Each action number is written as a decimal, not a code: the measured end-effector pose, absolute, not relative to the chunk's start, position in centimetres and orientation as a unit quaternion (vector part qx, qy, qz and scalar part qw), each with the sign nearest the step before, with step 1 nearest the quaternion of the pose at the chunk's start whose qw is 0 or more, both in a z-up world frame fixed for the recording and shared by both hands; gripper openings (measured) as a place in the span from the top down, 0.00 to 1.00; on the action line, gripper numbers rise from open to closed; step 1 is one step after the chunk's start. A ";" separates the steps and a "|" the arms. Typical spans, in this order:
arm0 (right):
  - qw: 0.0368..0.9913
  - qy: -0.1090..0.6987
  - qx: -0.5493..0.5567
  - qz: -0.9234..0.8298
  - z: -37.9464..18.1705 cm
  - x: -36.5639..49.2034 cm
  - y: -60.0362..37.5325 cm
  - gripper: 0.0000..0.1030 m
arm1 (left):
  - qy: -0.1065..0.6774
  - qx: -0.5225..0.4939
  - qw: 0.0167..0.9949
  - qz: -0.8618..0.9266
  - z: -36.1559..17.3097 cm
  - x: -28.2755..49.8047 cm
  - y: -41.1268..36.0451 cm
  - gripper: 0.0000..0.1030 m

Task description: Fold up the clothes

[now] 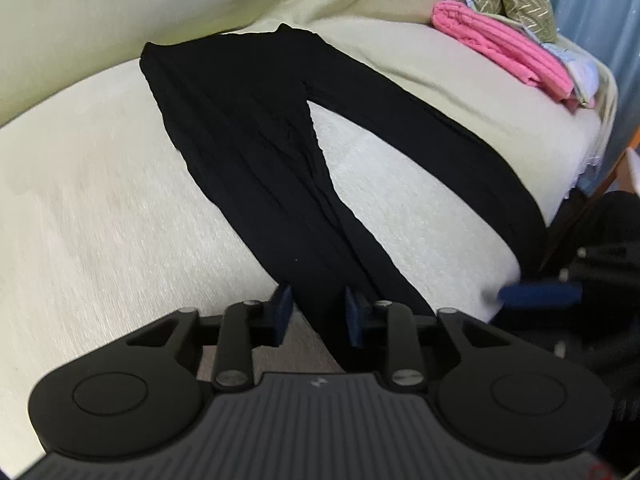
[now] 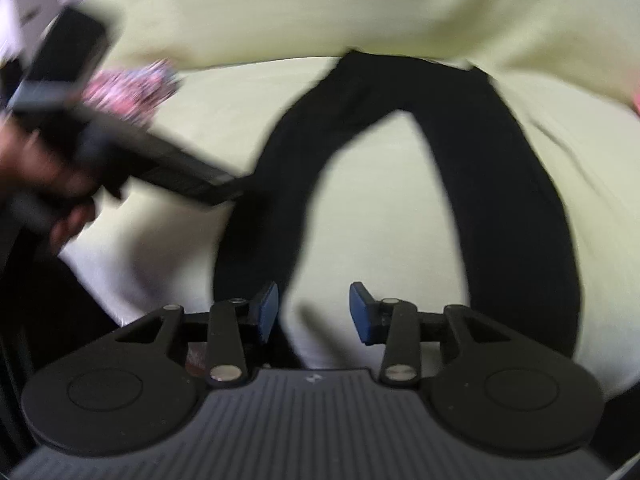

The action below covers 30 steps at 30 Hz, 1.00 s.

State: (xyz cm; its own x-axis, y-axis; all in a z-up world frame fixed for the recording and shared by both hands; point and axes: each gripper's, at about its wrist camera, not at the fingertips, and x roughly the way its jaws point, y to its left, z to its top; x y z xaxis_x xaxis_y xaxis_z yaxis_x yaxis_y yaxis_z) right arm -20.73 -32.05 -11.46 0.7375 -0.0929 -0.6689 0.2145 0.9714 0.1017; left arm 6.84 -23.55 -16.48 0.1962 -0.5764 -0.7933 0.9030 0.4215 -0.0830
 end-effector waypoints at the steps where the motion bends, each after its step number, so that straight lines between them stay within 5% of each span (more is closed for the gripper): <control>1: 0.929 0.356 0.066 -0.079 -11.7 -20.2 -31.0 0.66 | 0.393 0.209 0.747 -0.493 -16.5 6.8 -23.6 1.00; 6: 0.918 0.386 0.041 -0.078 -13.1 -18.0 -28.7 0.72 | 0.387 0.221 0.754 -0.483 -15.9 6.5 -22.7 1.00; 8: 0.920 0.381 0.044 -0.079 -12.9 -17.8 -29.0 1.00 | 0.380 0.228 0.759 -0.477 -15.2 6.4 -21.8 1.00; 17: 0.900 0.376 0.165 -0.146 -13.4 -20.5 -34.9 1.00 | 0.392 0.205 0.763 -0.471 -15.0 7.6 -19.2 1.00; 20: 0.912 0.362 0.151 -0.119 -13.1 -20.2 -33.7 0.89 | 0.396 0.191 0.758 -0.482 -15.2 7.9 -19.4 1.00; 22: 0.926 0.346 0.121 -0.091 -12.4 -19.8 -31.7 0.61 | 0.399 0.173 0.752 -0.495 -15.2 8.1 -19.4 1.00; 26: 0.934 0.350 0.035 -0.061 -12.2 -18.4 -28.8 0.59 | 0.398 0.159 0.745 -0.512 -15.1 8.2 -19.5 0.99; 29: 0.930 0.363 -0.006 -0.061 -13.0 -17.0 -27.5 0.80 | 0.394 0.157 0.747 -0.512 -14.9 8.0 -19.1 0.97; 30: 0.929 0.364 -0.011 -0.062 -13.1 -16.9 -27.4 1.00 | 0.393 0.157 0.748 -0.511 -14.7 7.9 -18.8 0.95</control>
